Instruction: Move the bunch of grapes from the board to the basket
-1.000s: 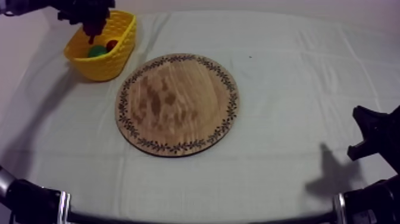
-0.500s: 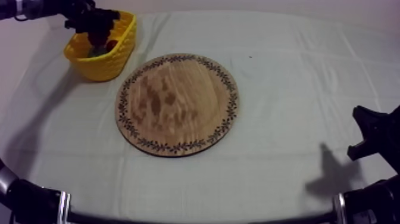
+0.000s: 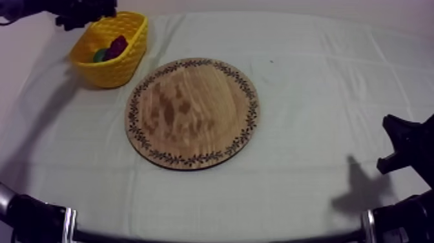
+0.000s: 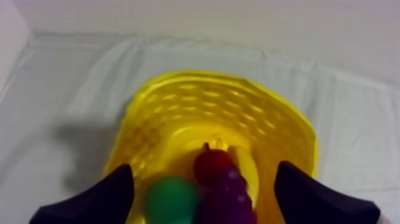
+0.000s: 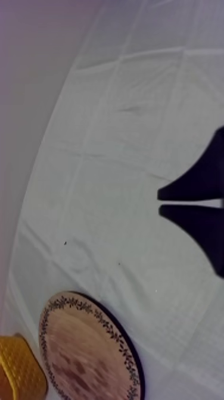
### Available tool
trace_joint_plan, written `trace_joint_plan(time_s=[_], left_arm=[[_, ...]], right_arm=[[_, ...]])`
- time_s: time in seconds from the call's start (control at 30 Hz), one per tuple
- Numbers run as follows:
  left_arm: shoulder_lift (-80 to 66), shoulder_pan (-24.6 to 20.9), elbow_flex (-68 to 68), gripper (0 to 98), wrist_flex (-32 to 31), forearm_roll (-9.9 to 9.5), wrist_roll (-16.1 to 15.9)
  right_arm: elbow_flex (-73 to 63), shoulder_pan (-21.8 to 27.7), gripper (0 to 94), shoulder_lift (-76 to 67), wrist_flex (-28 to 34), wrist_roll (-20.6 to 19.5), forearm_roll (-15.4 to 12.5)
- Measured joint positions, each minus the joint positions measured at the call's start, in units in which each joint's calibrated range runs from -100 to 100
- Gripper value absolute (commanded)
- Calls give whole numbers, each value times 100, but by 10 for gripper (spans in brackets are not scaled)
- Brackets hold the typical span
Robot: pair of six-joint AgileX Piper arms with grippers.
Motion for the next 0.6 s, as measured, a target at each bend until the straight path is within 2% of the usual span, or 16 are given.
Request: trace_joint_plan(time_s=[0.2, 0.3, 0.4, 0.5, 0.6], left_arm=[[-857, -174, 230, 411, -105, 44, 277], [-1383, -302, 384, 258, -202, 109, 378], [-1915, -451, 576, 98, -311, 251, 350], [-2474, -615, 848, 34, -458, 392, 211], [-3119, -732, 1217, 12, -507, 523, 7]], right_arm=[[0, 0, 4, 0, 0, 0, 0], [0, 0, 4, 0, 0, 0, 0], [0, 0, 4, 0, 0, 0, 0], [0, 0, 4, 0, 0, 0, 0], [0, 0, 4, 0, 0, 0, 0]])
